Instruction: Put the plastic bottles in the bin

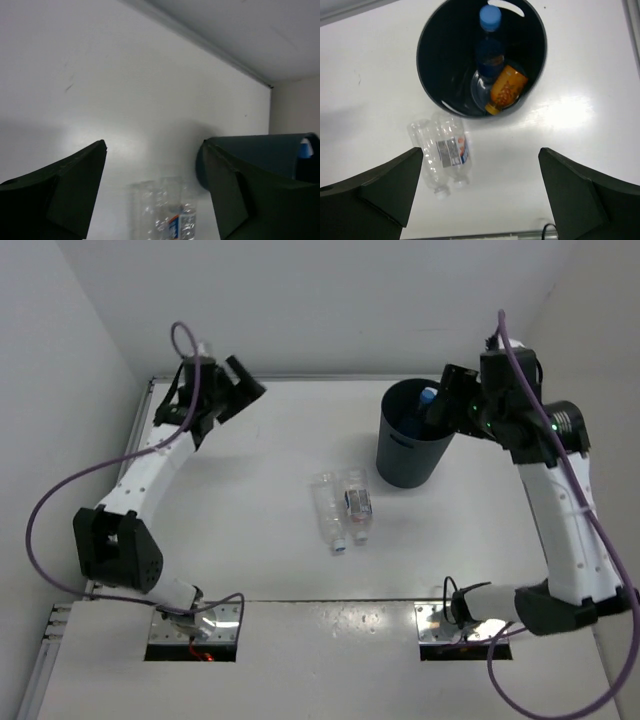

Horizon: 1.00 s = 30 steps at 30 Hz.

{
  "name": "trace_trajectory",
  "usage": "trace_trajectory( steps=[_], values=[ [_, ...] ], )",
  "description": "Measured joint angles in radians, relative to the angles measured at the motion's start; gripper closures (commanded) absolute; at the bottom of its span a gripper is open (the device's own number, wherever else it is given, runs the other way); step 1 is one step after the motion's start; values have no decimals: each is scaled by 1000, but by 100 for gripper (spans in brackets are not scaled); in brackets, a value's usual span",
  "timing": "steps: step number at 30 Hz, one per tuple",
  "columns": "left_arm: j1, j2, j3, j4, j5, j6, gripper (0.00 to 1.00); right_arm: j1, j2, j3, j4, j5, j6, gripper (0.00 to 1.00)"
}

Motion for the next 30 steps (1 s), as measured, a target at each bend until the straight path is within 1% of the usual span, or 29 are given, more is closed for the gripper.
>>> trace_trajectory(
  steps=[1, 2, 3, 4, 5, 7, 10, 11, 13, 16, 21, 25, 30],
  values=[
    [38, -36, -86, 34, 55, -25, 19, 0, -35, -20, -12, 0, 0, 0],
    [68, -61, -169, 50, 87, -46, 16, 0, -62, -31, -21, 0, 0, 0],
    [86, -65, -234, 64, 89, -54, 16, 0, -85, -37, -29, 2, 0, 0],
    [77, -60, -300, 69, 87, -59, 16, 0, -102, -39, -36, 5, 0, 0],
    [39, -53, -349, 60, 82, -60, 15, 0, -117, -42, -45, 11, 0, 0],
    [-97, -34, -407, 36, 71, -55, 15, 0, -144, -56, -56, 23, 0, 0],
    [-293, 1, -395, 43, 69, -43, 15, 0, -194, -129, -65, 39, 0, 0],
    [-339, 24, -371, 43, 68, -40, 15, 0, -208, -152, -68, 40, 0, 0],
    [-396, 87, -306, 56, 67, -47, 15, 0, -229, -190, -84, 44, 0, 0],
    [-426, 158, -261, 89, 51, -63, 15, 0, -241, -211, -93, 49, 0, 0],
    [-446, 231, -255, 91, 33, -83, 15, 0, -277, -220, -100, 72, -1, 0],
    [-466, 262, -255, 88, 21, -89, 15, 0, -323, -232, -108, 90, -2, 0],
    [-474, 298, -239, 77, 15, -89, 15, 0, -338, -232, -124, 107, -2, 0]
  ],
)
